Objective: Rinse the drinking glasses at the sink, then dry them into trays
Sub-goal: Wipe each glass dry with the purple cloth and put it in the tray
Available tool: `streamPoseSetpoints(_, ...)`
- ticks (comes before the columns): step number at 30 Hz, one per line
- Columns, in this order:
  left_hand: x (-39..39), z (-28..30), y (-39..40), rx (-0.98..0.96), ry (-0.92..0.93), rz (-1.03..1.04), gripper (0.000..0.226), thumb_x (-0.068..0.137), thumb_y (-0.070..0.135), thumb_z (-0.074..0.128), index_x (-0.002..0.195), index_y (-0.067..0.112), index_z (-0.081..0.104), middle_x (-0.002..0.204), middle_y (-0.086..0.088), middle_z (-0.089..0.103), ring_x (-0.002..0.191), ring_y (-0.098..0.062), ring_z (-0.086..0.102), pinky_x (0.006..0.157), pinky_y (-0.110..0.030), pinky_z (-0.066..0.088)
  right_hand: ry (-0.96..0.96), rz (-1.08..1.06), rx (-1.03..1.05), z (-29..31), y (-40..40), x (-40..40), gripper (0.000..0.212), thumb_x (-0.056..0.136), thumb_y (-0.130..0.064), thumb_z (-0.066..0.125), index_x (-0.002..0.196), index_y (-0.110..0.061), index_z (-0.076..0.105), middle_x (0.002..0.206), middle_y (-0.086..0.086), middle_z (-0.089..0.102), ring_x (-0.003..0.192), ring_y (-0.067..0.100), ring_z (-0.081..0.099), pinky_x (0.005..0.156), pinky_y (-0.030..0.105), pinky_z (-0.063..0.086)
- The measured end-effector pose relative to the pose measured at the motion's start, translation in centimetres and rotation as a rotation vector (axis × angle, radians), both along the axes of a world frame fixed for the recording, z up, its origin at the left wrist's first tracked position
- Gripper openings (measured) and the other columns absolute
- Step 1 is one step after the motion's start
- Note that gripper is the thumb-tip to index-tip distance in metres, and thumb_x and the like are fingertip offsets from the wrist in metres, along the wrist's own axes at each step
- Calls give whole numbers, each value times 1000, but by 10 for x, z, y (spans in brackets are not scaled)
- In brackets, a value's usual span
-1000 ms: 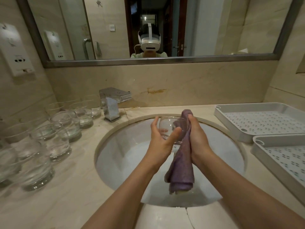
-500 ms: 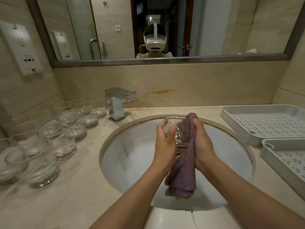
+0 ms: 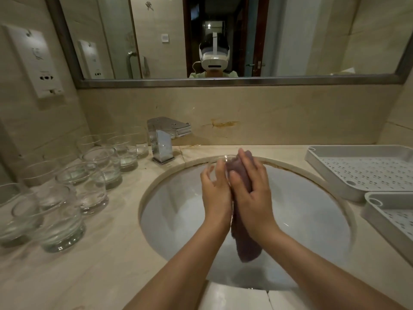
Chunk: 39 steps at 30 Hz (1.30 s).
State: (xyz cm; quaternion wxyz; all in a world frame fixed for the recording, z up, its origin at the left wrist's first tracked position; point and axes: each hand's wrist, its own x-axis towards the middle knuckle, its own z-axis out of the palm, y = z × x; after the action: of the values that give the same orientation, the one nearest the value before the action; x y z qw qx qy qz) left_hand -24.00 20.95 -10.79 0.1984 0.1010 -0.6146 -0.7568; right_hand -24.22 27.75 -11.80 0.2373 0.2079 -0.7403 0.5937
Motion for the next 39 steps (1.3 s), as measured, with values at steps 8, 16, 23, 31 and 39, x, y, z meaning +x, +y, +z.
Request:
streamPoseSetpoints(8, 4, 4, 11, -174, 12, -284, 77, 78, 54, 70, 139, 27, 31, 122, -7, 53, 99, -11, 59, 69, -13, 51, -756, 281, -722, 20, 36, -22, 45, 94, -48, 48, 107, -10, 68, 99, 17, 72, 82, 28, 71, 71, 39, 59)
streamPoseSetpoints(16, -1, 1, 0, -118, 104, -175, 52, 90, 49, 50, 135, 28, 34, 111, 1, 59, 97, -7, 64, 79, -23, 55, -112, 30, -104, 14, 17, 4, 48, 96, -45, 49, 142, -38, 38, 146, -7, 40, 131, 8, 41, 109, 31, 37)
streamPoseSetpoints(23, 2, -1, 7, 38, 49, -130, 49, 92, 46, 52, 132, 18, 43, 110, -7, 65, 91, -17, 69, 67, -26, 57, -70, 43, -193, 8, 10, -4, 36, 96, -32, 54, 128, -44, 44, 133, -10, 46, 113, -13, 48, 91, 6, 39)
streamPoseSetpoints(31, 6, -1, 11, -155, 94, -290, 71, 73, 54, 73, 130, 32, 39, 121, -9, 56, 106, -16, 62, 66, -12, 50, -826, 348, -720, 21, 39, -15, 50, 95, -47, 45, 83, -8, 73, 88, 18, 73, 77, 30, 71, 70, 37, 55)
streamPoseSetpoints(39, -2, 5, -2, -24, 97, -181, 35, 97, 44, 42, 124, 23, 39, 97, -3, 59, 76, -7, 63, 58, -20, 51, -214, 99, -266, 13, 20, -3, 47, 88, -49, 52, 135, -42, 47, 141, -8, 47, 128, 12, 48, 107, 41, 41)
